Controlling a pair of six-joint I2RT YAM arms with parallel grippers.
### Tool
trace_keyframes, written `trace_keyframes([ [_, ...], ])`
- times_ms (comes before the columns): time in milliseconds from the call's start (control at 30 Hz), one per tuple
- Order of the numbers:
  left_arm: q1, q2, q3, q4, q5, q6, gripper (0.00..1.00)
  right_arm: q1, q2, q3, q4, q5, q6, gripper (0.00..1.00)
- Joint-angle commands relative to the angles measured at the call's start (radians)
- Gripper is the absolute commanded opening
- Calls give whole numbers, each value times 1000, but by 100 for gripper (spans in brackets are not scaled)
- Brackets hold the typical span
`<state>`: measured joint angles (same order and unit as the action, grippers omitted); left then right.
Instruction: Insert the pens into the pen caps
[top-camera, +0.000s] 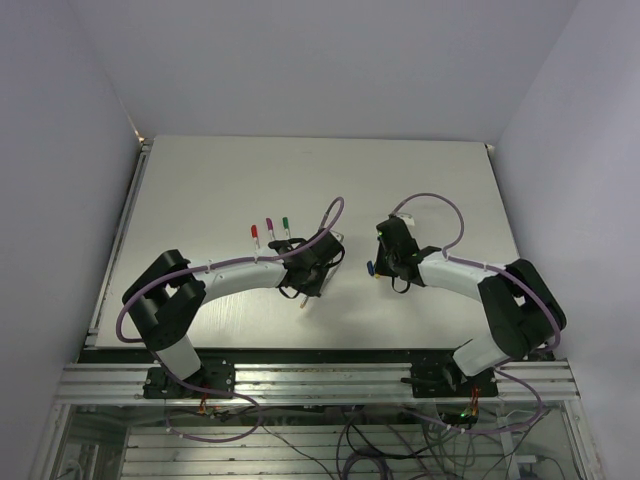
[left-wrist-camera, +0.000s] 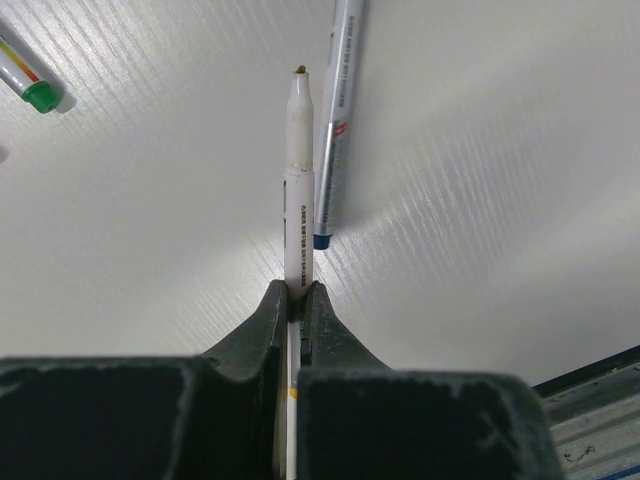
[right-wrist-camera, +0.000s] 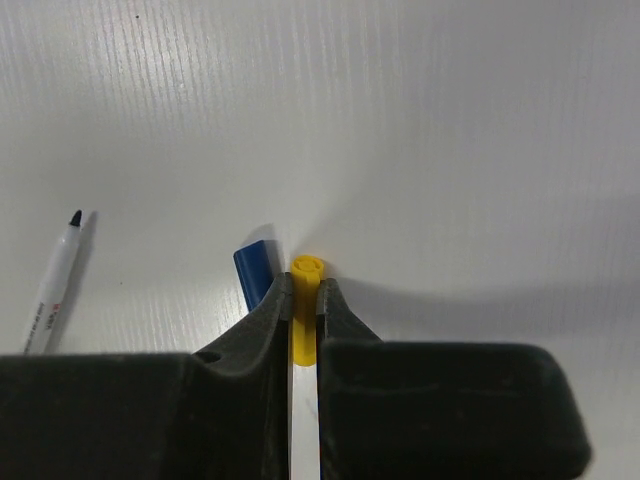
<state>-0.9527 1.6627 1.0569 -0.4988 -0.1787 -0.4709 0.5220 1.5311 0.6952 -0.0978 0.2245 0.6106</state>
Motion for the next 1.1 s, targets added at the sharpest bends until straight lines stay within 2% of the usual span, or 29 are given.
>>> trace_keyframes([
  [0, -1, -31, 3, 30, 6, 7, 7, -5, -56, 18, -5, 18, -10, 0],
  [333, -1, -27, -1, 37, -13, 6, 7, -5, -206, 40, 51, 79, -46, 0],
  [600, 0, -79, -7, 90, -24, 27, 7, -6, -358, -32, 153, 63, -51, 0],
  [767, -1, -160, -73, 296, 64, 70, 7, -5, -426, -66, 218, 26, -62, 0],
  [1067, -3, -261, -217, 628, 156, 43, 7, -5, -511, -103, 364, -33, -59, 0],
])
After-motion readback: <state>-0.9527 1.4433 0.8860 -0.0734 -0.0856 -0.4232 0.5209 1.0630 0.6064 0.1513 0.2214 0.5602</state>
